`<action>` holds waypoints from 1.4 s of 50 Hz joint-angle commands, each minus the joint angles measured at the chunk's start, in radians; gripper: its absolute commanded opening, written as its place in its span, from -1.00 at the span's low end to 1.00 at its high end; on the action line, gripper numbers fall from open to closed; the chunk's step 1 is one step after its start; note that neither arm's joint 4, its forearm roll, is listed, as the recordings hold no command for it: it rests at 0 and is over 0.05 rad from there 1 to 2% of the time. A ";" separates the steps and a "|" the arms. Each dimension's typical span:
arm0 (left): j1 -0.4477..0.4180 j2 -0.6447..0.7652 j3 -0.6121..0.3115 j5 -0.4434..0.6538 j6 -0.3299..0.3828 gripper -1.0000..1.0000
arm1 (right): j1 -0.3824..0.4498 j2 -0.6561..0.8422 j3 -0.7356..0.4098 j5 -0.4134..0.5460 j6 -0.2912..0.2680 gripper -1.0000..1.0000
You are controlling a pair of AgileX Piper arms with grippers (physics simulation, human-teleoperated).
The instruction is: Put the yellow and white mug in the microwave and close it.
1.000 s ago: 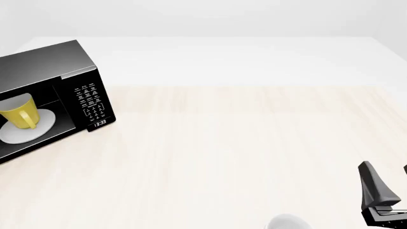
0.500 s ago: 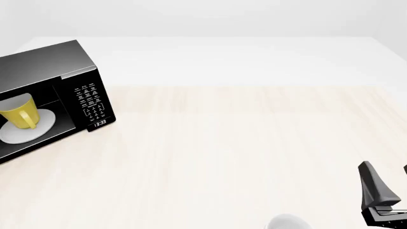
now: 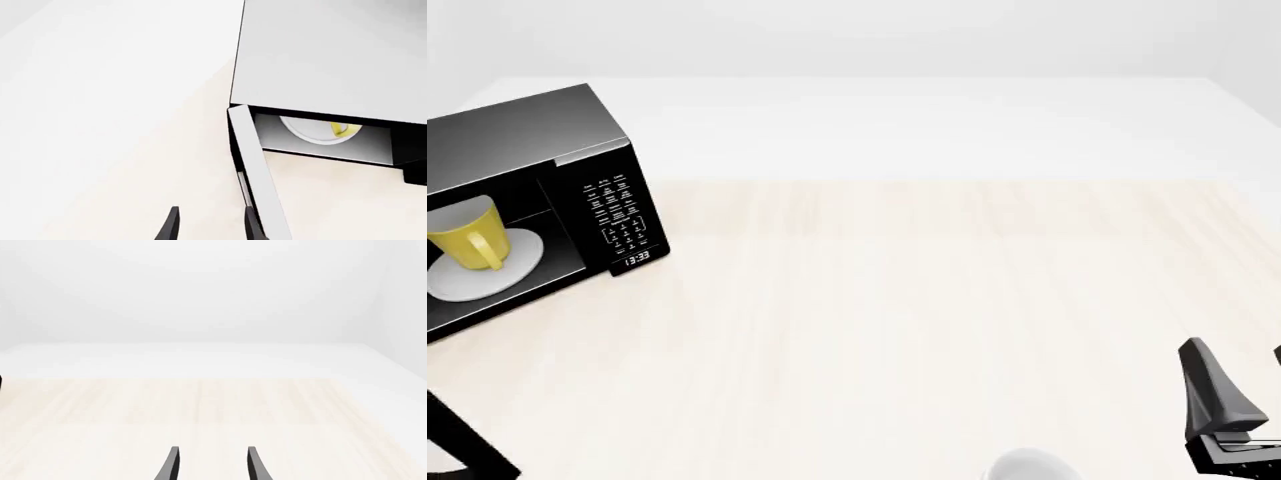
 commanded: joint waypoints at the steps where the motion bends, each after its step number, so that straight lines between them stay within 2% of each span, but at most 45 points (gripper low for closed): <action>1: -0.023 0.135 -0.006 -0.023 -0.011 1.00 | 0.000 0.000 0.000 0.000 0.000 1.00; 22: -0.084 0.183 -0.006 -0.053 -0.032 1.00 | 0.000 0.000 0.000 0.000 0.000 1.00; 30: -0.202 0.166 -0.033 -0.055 -0.084 1.00 | 0.000 0.000 0.000 0.000 0.000 1.00; 37: -0.249 0.175 -0.038 -0.067 -0.094 1.00 | 0.000 0.000 0.000 0.000 0.000 1.00; 59: -0.287 0.202 -0.078 -0.100 -0.099 1.00 | 0.000 0.000 0.000 0.000 0.000 1.00; 70: -0.313 0.240 -0.127 -0.112 -0.118 1.00 | 0.000 0.000 0.000 0.000 0.000 1.00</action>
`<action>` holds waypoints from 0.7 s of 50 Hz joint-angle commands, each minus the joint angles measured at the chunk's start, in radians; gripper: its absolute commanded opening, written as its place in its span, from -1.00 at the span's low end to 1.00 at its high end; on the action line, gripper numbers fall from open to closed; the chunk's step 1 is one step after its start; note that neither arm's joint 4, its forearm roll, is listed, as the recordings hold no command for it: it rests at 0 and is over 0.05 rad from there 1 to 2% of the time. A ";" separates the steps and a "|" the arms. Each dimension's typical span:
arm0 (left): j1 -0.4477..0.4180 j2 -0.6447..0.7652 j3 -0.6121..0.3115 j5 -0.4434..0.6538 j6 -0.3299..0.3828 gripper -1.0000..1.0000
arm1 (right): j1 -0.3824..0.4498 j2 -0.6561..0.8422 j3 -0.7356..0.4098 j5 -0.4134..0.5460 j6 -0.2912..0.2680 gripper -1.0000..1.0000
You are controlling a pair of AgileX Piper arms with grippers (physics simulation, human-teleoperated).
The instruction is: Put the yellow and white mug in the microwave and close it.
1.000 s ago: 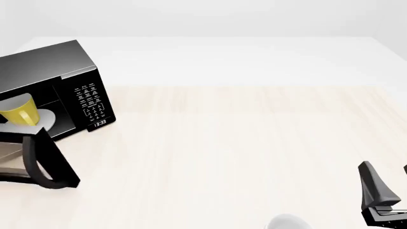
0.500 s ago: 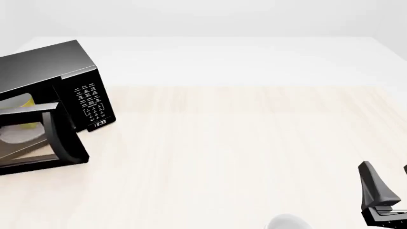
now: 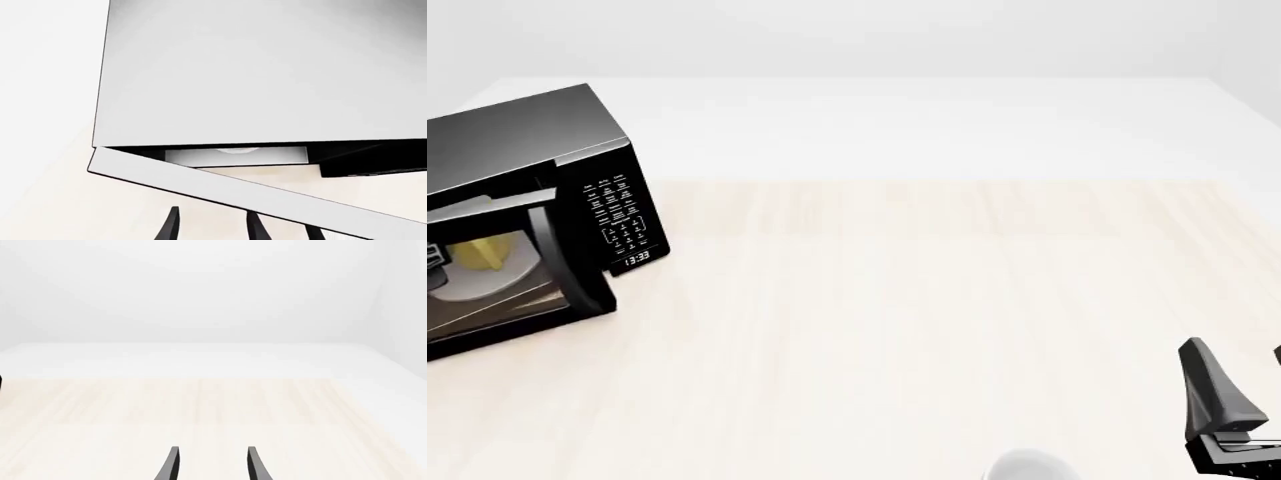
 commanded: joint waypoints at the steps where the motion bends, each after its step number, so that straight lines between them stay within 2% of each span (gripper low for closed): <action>1: -0.031 0.030 -0.058 -0.012 -0.009 1.00 | 0.000 0.000 0.000 0.000 0.000 1.00; 19: -0.072 0.118 -0.140 -0.028 -0.039 1.00 | 0.000 0.000 0.000 0.000 0.000 1.00; 35: -0.039 0.204 -0.188 -0.041 -0.041 1.00 | 0.000 0.000 0.000 0.000 0.000 1.00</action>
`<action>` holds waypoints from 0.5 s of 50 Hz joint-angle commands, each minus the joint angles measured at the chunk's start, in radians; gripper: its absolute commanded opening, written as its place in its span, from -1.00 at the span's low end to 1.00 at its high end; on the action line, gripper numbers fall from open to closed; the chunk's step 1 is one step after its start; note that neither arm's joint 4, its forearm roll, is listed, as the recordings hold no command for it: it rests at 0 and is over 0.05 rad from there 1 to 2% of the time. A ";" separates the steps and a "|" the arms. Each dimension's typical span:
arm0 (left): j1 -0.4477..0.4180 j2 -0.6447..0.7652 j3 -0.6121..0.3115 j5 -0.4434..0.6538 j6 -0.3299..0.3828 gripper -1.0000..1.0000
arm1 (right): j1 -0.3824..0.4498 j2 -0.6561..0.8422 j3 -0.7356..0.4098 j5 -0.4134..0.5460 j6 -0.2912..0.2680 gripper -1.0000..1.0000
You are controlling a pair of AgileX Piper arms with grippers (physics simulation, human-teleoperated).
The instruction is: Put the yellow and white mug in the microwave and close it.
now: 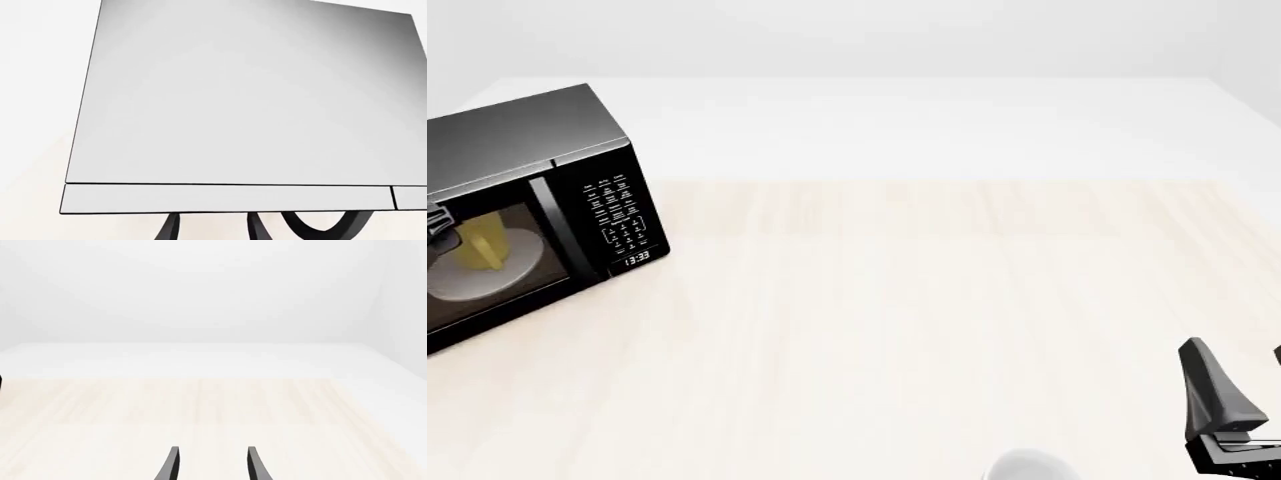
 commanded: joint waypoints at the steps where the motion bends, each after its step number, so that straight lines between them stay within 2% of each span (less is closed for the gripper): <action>1: 0.002 0.107 -0.068 -0.025 0.009 1.00 | 0.000 0.000 0.000 0.000 0.000 1.00; 11: -0.013 0.074 -0.045 -0.021 0.007 1.00 | 0.000 0.000 0.000 0.000 0.000 1.00; 25: 0.002 -0.051 0.071 -0.013 0.032 1.00 | 0.000 0.000 0.000 0.000 0.000 1.00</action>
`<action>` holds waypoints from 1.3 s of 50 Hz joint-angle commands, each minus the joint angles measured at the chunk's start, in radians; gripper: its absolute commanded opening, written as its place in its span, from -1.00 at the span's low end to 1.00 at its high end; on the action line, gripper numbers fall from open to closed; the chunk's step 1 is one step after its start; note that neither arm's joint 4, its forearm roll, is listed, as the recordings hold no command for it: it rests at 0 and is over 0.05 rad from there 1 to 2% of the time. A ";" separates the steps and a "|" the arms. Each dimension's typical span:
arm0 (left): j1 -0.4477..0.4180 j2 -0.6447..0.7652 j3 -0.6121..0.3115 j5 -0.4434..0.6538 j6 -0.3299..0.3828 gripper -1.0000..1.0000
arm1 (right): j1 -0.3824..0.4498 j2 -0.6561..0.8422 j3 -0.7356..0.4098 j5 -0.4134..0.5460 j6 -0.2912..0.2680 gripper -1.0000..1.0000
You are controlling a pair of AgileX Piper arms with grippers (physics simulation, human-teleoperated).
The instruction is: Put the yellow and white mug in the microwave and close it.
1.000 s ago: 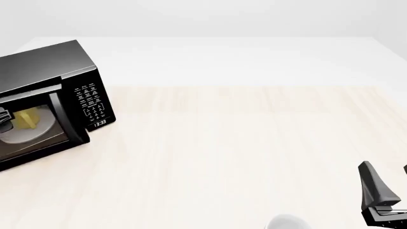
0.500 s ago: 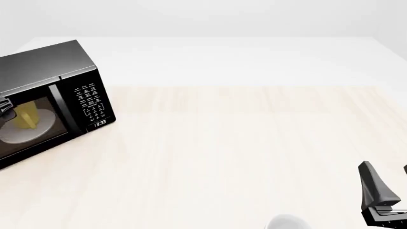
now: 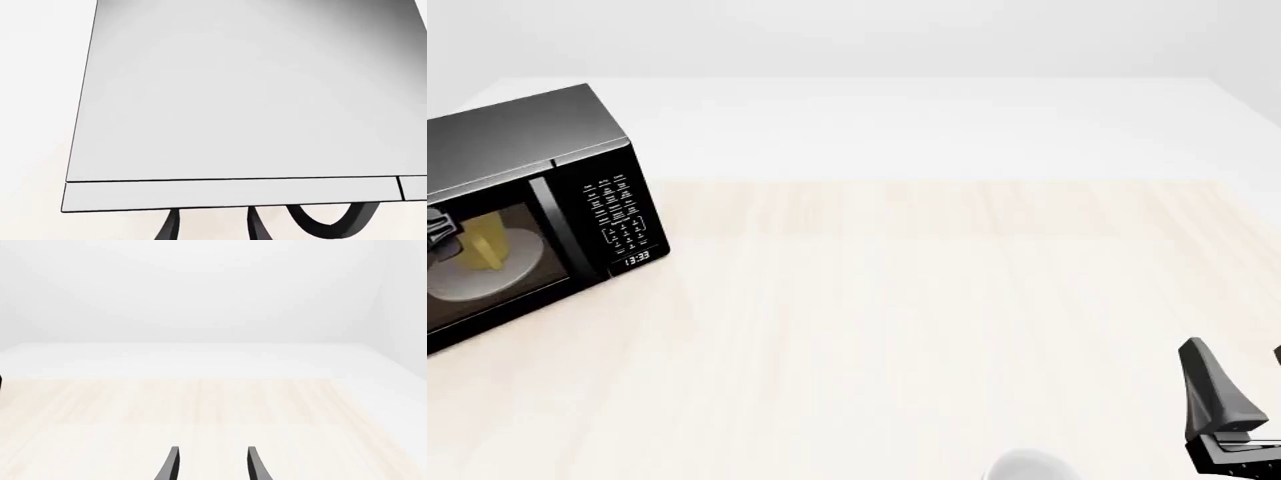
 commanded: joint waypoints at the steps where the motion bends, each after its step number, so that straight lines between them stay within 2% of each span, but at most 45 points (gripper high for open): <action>1: 0.001 -0.052 0.053 -0.002 0.016 1.00 | 0.000 0.000 0.000 0.000 0.000 1.00; 18: 0.006 -0.195 0.063 0.073 -0.001 1.00 | 0.000 0.000 0.000 0.000 0.000 1.00; 26: 0.011 -0.304 0.063 0.104 0.020 1.00 | 0.000 0.000 0.000 0.000 0.000 1.00; 49: 0.030 -0.486 0.067 0.203 0.051 1.00 | 0.000 0.000 0.000 0.000 0.000 1.00; 65: 0.021 -0.610 0.050 0.305 0.020 1.00 | 0.000 0.000 0.000 0.000 0.000 1.00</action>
